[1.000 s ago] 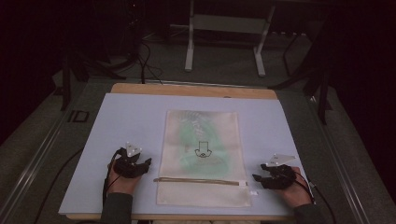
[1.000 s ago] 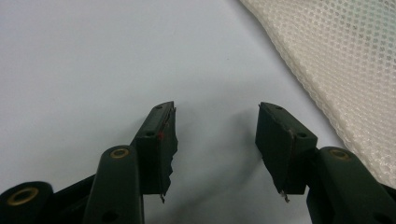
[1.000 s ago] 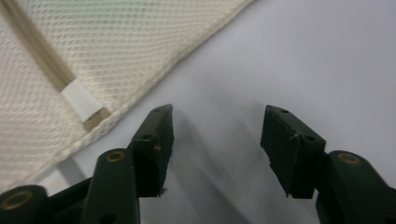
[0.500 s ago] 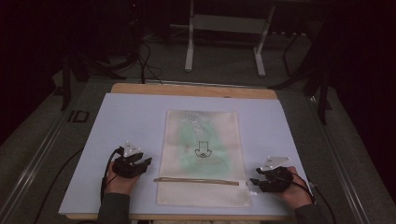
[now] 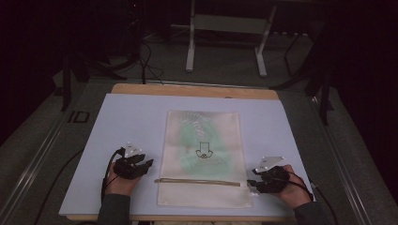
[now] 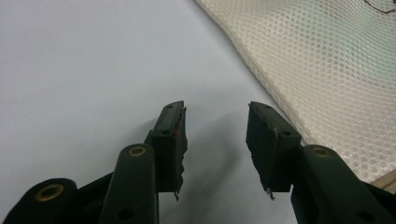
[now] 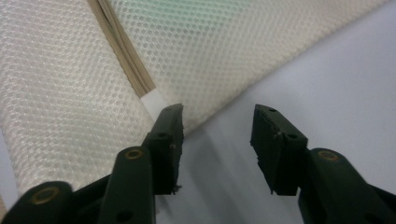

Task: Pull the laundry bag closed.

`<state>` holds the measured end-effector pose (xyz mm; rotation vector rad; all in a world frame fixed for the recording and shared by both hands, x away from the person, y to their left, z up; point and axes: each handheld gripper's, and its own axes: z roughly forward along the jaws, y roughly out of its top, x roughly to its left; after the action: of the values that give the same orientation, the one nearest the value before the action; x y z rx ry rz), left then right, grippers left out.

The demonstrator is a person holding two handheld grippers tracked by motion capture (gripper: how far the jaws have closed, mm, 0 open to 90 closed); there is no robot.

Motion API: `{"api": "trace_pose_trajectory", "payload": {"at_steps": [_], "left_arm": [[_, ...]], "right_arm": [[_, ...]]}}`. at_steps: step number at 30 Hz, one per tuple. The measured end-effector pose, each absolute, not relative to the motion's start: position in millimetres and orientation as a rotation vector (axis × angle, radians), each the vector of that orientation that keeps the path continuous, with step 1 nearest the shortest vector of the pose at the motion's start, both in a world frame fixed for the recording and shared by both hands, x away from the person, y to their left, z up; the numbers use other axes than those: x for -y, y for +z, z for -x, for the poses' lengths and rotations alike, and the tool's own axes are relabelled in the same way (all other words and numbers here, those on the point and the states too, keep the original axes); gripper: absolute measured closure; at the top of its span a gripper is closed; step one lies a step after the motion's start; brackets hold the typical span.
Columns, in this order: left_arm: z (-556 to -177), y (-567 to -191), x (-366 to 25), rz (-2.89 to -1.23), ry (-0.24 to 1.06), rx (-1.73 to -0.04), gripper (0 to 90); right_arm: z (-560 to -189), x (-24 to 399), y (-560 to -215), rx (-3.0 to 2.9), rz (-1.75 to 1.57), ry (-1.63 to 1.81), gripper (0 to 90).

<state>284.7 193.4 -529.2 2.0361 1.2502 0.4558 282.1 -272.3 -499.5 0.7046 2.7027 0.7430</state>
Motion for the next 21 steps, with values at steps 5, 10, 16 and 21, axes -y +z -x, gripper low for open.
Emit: {"api": "trace_pose_trajectory", "payload": {"at_steps": [5,10,16,21], "left_arm": [[-284,-529,-193,-2.04,0.455,-1.241,56.8],[-284,-529,-194,-2.041,0.451,-1.241,56.9],[-284,-529,-195,-2.036,0.451,-1.24,56.8],[-285,-529,-196,-2.036,0.447,-1.238,56.8]], "right_arm": [[-283,264,-498,-2.711,-0.692,0.754,53.6],[-284,256,-496,-2.723,-0.661,0.746,52.3],[-285,247,-494,-2.742,-0.632,0.747,52.0],[-285,239,-493,-2.754,-0.603,0.744,51.8]]}}
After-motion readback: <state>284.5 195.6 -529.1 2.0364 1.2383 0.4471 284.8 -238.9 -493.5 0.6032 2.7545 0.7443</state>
